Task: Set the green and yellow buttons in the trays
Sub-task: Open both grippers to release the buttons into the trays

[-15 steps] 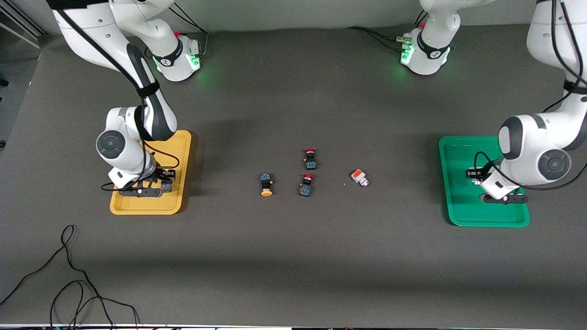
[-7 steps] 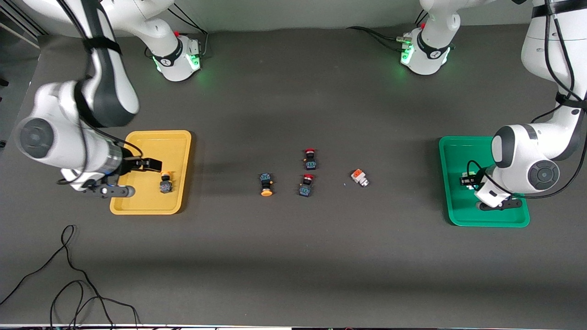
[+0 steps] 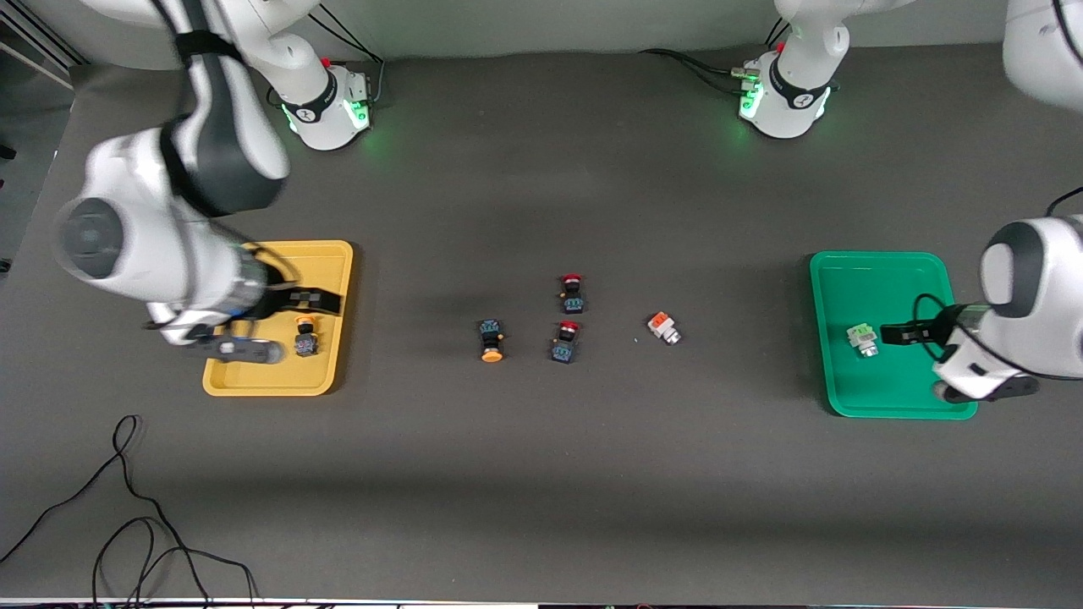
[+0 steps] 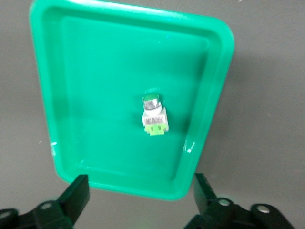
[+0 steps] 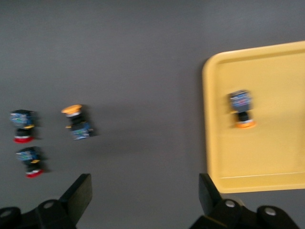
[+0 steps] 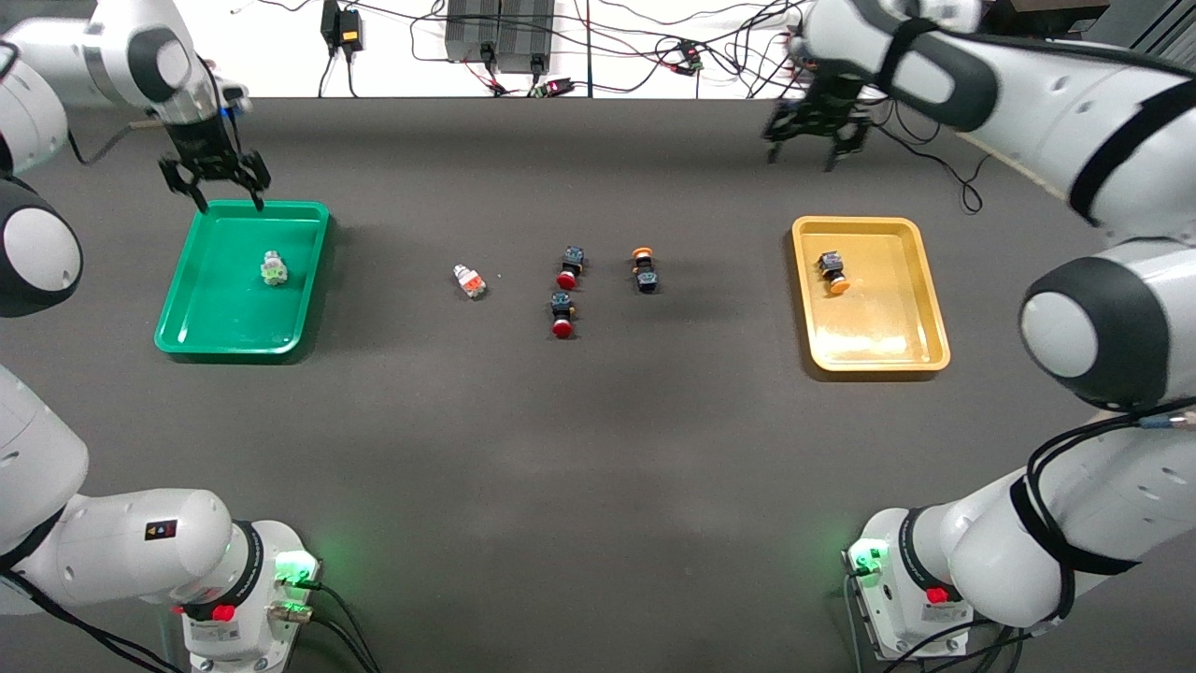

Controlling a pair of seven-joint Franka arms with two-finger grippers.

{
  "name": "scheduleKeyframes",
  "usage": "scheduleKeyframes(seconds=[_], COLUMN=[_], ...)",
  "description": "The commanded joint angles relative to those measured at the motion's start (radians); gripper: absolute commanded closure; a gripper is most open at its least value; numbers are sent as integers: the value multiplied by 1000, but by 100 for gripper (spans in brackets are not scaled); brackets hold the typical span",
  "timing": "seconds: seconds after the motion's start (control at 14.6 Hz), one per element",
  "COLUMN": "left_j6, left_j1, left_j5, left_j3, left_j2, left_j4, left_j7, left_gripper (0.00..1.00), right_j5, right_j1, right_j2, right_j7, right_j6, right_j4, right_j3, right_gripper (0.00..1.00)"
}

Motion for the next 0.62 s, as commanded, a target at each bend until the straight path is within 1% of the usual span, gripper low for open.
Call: scheduleKeyframes(seconds=[0.0, 0.14, 0.21, 0.34, 0.41, 0.48, 0.55], left_j6=[-91, -132, -126, -99, -67, -38, 1], left_j1=[-9, -9, -9, -32, -66, -121, -179], left_j5=[-14, -22, -57, -109, -137, -144, -143], left_j3=[-2, -26, -48, -91, -100, -100, -100], left_j2=[-9, -47, -63, -57, -54, -51, -49], left_j4=[78, 107, 107, 104, 94, 82, 69], left_j7=[-6, -7, -12, -63, -156, -247, -312], left_gripper=[1, 1, 1, 1, 1, 1, 1], right_j5=[51, 67, 98, 146, 172, 185, 186], right_j1=[72, 104, 130, 195, 215, 227, 230], right_j2=[130, 188, 217, 305, 349, 391, 424], right_j7=[110, 135, 155, 178, 181, 178, 166], right_j6=[-5, 55, 107, 220, 282, 326, 363], right_j4=[132, 146, 137, 134, 132, 129, 126], right_j3=[-11, -8, -8, -8, -8, -8, -8], right_gripper=[1, 1, 1, 1, 1, 1, 1])
